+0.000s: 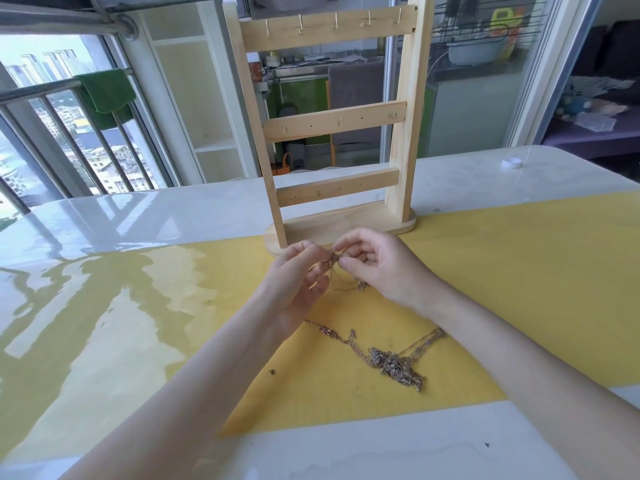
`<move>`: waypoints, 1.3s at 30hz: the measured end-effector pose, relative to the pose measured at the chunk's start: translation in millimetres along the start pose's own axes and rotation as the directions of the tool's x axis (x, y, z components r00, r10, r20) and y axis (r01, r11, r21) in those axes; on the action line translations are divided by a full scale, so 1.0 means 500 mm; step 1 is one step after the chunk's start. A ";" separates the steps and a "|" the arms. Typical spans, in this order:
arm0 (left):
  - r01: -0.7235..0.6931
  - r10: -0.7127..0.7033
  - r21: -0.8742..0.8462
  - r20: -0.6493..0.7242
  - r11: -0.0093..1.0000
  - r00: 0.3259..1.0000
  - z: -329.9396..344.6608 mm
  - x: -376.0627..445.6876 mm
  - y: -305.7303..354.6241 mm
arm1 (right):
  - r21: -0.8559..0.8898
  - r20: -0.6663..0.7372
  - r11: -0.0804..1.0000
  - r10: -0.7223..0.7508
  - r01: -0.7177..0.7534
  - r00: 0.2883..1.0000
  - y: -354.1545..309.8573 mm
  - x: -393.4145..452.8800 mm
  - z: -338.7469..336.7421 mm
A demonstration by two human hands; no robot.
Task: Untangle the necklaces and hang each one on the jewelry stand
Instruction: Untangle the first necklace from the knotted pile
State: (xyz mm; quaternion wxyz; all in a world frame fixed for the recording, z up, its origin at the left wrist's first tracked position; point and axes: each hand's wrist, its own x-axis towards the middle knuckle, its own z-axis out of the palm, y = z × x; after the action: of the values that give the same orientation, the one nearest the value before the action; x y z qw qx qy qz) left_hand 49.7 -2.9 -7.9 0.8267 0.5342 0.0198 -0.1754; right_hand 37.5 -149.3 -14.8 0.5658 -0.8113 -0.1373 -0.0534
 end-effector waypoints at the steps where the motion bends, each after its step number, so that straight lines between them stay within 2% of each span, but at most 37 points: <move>1: -0.023 0.023 0.031 -0.001 0.999 1.000 0.000 0.001 -0.001 | -0.036 -0.019 0.999 -0.018 0.017 1.000 0.002 0.000 -0.002; 3: -0.114 0.118 0.235 -0.002 0.965 0.993 -0.002 0.004 -0.005 | -0.098 -0.084 0.995 -0.023 0.014 0.996 0.006 -0.002 -0.007; 6: -0.236 0.235 0.532 0.070 0.814 0.969 -0.001 0.004 -0.011 | -0.138 -0.151 0.990 0.004 -0.025 0.989 0.010 -0.004 -0.011; 8: -0.268 0.248 0.627 0.122 0.732 0.961 0.004 0.001 -0.016 | -0.109 -0.185 0.992 0.048 -0.069 0.982 0.009 -0.001 -0.014; 11: -0.319 0.295 0.778 0.179 0.542 0.939 0.004 0.004 -0.021 | -0.061 -0.158 0.987 0.139 -0.150 0.978 0.006 0.000 -0.014; 13: -0.320 0.302 0.805 0.184 0.499 0.935 0.001 0.005 -0.020 | 0.002 -0.130 0.983 0.185 -0.186 0.974 0.006 -0.002 -0.013; 15: -0.303 0.293 0.777 0.159 0.552 0.943 -0.002 0.005 -0.020 | 0.070 -0.118 0.978 0.204 -0.197 0.972 0.006 -0.003 -0.016; 20: -0.195 0.183 0.568 0.079 0.800 0.980 -0.004 0.002 -0.012 | 0.242 -0.025 0.952 0.200 -0.188 0.980 0.015 -0.004 -0.019; 23: -0.163 0.158 0.486 0.050 0.859 0.986 -0.006 0.003 -0.008 | 0.246 -0.027 0.961 0.137 -0.126 0.990 0.021 -0.007 -0.016; 27: -0.178 0.187 0.498 0.032 0.849 0.982 -0.008 0.004 -0.008 | 0.255 -0.051 0.960 0.133 -0.116 0.990 0.016 -0.010 -0.013; 32: -0.251 0.261 0.624 0.078 0.740 0.962 -0.003 0.004 -0.013 | 0.452 -0.013 0.872 0.218 -0.189 0.976 0.013 -0.009 -0.013; 36: -0.262 0.296 0.761 0.096 0.593 0.950 0.004 0.001 -0.015 | 0.431 -0.057 0.886 0.213 -0.169 0.975 0.009 -0.009 -0.008; 37: -0.252 0.290 0.748 0.084 0.613 0.953 0.004 0.001 -0.014 | 0.431 -0.072 0.889 0.206 -0.156 0.976 0.007 -0.010 -0.008; 39: -0.200 0.227 0.629 0.038 0.751 0.973 0.002 0.001 -0.007 | 0.448 -0.094 0.884 0.193 -0.131 0.977 0.005 -0.009 -0.008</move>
State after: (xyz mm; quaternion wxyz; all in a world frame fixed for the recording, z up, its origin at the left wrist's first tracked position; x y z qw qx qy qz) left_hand 48.7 -5.2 -10.7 0.6149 0.7814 -0.0842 -0.0654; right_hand 34.0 -154.8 -16.7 0.7445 -0.6659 -0.0385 -0.0288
